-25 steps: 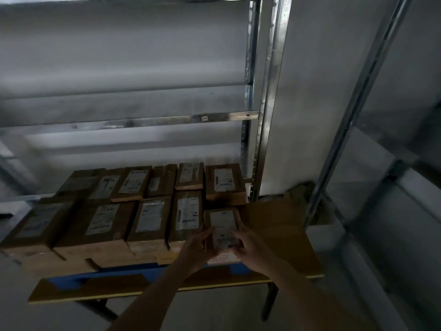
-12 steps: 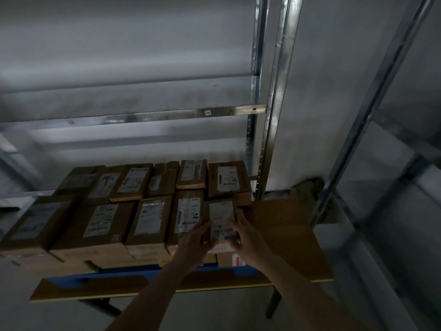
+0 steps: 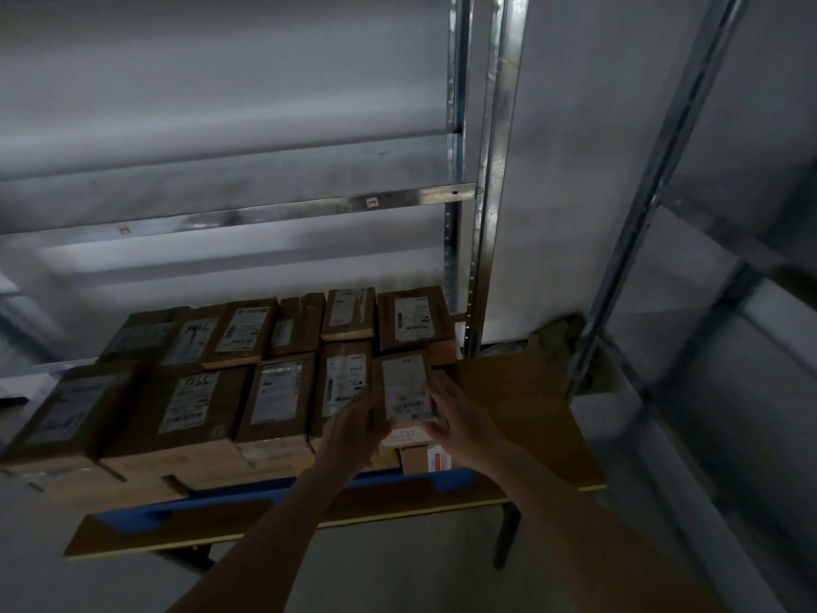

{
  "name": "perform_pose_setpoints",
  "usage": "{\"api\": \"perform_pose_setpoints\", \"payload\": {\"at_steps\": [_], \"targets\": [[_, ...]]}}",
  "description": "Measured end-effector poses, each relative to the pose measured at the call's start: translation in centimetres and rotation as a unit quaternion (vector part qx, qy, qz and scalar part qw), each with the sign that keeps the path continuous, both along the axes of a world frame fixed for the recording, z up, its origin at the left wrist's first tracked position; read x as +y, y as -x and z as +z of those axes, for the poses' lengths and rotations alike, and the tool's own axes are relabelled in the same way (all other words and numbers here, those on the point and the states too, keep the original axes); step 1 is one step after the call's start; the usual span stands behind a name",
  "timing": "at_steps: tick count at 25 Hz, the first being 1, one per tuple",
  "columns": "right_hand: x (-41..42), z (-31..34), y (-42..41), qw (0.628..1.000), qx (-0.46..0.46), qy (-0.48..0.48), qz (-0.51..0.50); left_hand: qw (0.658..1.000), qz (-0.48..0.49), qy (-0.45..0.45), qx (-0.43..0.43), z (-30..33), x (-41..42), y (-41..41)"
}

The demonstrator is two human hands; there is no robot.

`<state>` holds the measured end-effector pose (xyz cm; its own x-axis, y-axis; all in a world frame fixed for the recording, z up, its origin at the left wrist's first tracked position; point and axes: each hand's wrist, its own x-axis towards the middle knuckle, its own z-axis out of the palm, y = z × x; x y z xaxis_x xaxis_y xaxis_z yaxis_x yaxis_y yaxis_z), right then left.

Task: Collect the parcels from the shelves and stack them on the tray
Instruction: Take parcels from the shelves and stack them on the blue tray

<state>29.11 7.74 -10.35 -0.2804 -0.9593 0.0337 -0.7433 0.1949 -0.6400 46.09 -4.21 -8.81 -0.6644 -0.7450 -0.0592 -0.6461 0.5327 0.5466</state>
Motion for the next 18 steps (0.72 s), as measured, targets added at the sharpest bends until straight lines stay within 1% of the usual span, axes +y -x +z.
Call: {"api": "perform_pose_setpoints", "payload": {"at_steps": [2, 4, 8, 9, 13, 17, 18], "targets": [[1.9, 2.1, -0.1, 1.000, 0.003, 0.009, -0.017, 1.000, -0.001, 0.012, 0.017, 1.8, 0.8, 0.0], [4.4, 4.5, -0.8, 0.998, 0.023, 0.010, -0.049, 0.998, -0.040, 0.030, 0.041, 3.2, 1.9, -0.5], [10.4, 7.5, -3.2, 0.982, 0.085, -0.034, -0.163, 0.993, -0.101, 0.045, 0.046, 4.3, 4.8, -1.9], [12.1, 8.0, -4.1, 0.976, 0.098, -0.045, -0.188, 0.990, -0.124, 0.048, 0.054, 4.8, 6.1, -2.3], [20.2, 10.2, -8.7, 0.962, 0.089, -0.065, -0.250, 0.970, -0.218, 0.054, 0.095, 7.5, 12.5, -4.3], [29.1, 12.5, -12.6, 0.942, 0.100, -0.089, -0.307, 0.949, -0.282, 0.061, 0.126, 9.1, 19.3, -5.5], [31.6, 12.8, -13.5, 0.936, 0.096, -0.093, -0.325, 0.943, -0.300, 0.049, 0.135, 9.5, 21.4, -5.8]]}}
